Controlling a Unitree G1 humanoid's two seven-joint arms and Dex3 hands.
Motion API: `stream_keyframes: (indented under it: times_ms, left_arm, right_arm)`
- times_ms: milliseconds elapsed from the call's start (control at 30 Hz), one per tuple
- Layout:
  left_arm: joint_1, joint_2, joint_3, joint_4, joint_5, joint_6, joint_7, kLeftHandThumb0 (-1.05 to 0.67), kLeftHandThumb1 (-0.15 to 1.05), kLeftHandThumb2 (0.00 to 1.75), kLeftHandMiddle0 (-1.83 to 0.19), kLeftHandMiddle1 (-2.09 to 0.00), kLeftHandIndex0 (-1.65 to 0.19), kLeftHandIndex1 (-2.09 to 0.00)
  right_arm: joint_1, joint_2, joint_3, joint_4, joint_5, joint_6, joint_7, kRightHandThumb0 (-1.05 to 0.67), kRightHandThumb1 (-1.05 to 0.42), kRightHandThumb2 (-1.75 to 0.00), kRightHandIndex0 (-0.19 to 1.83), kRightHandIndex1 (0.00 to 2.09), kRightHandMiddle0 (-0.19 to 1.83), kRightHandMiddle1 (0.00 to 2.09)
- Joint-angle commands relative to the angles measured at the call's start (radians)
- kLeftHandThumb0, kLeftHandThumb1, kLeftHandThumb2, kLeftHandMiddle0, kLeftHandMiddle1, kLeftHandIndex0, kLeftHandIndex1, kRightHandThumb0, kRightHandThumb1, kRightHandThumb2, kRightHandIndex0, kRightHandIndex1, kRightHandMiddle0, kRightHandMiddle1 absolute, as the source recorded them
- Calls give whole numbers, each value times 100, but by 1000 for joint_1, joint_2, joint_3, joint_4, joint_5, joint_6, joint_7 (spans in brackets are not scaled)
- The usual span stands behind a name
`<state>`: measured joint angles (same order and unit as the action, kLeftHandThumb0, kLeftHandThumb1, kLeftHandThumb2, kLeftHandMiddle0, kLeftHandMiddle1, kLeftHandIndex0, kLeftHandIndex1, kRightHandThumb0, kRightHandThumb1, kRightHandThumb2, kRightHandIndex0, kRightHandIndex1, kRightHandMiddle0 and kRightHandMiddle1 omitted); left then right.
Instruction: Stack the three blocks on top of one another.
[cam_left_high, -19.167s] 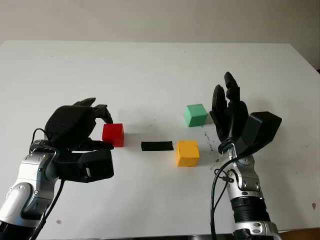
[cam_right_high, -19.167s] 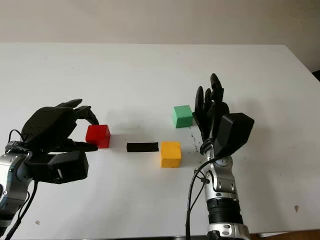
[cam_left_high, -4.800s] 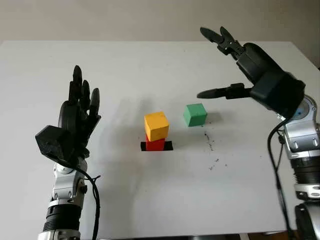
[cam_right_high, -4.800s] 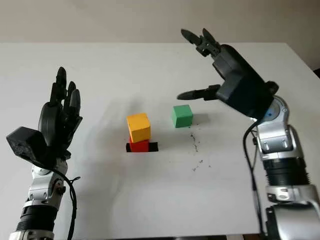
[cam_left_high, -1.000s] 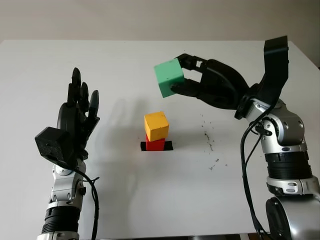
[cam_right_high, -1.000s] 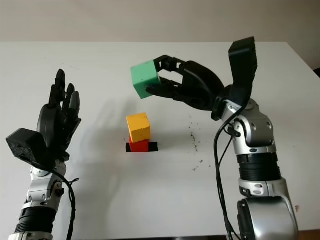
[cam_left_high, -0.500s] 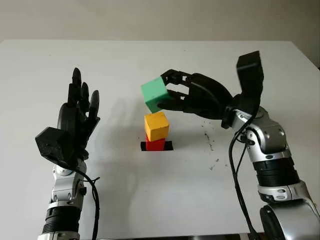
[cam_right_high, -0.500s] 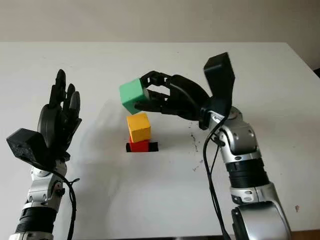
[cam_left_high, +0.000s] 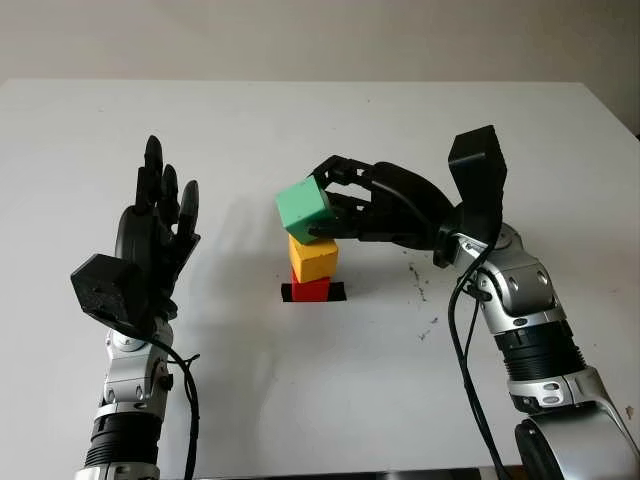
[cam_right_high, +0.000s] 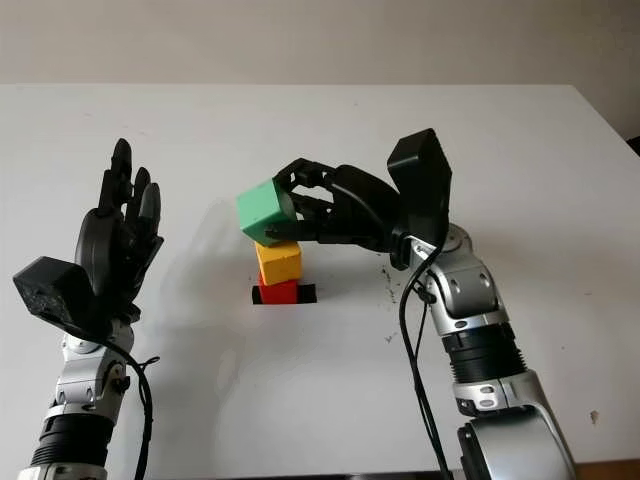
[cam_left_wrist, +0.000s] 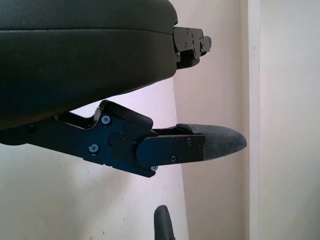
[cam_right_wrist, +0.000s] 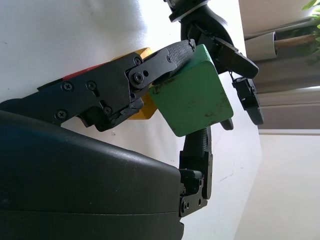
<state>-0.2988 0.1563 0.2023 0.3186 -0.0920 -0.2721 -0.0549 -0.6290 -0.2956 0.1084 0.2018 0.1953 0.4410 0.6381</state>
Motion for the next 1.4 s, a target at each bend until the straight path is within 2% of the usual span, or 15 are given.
stream_keyframes:
  times_ms: [0, 1000, 1367]
  left_arm:
    - [6, 3, -2, -13, 0, -3, 1, -75, 105, 45, 3, -5, 4, -6]
    - [9, 9, 8, -18, -15, 0, -15, -72, 105, 46, 3, -5, 5, -6]
    - [9, 7, 6, -24, -17, 10, -11, -73, 105, 45, 3, -5, 5, -6]
  right_arm:
    - [-3, -8, -3, 0, -5, -13, 5, -38, -95, -5, 20, 4, 29, 171]
    - [-4, -35, -7, -13, -53, -57, 11, -36, -93, -5, 20, 4, 31, 166]
    - [-14, -64, 17, -6, -86, -73, 64, -38, -92, -5, 18, 3, 31, 157]
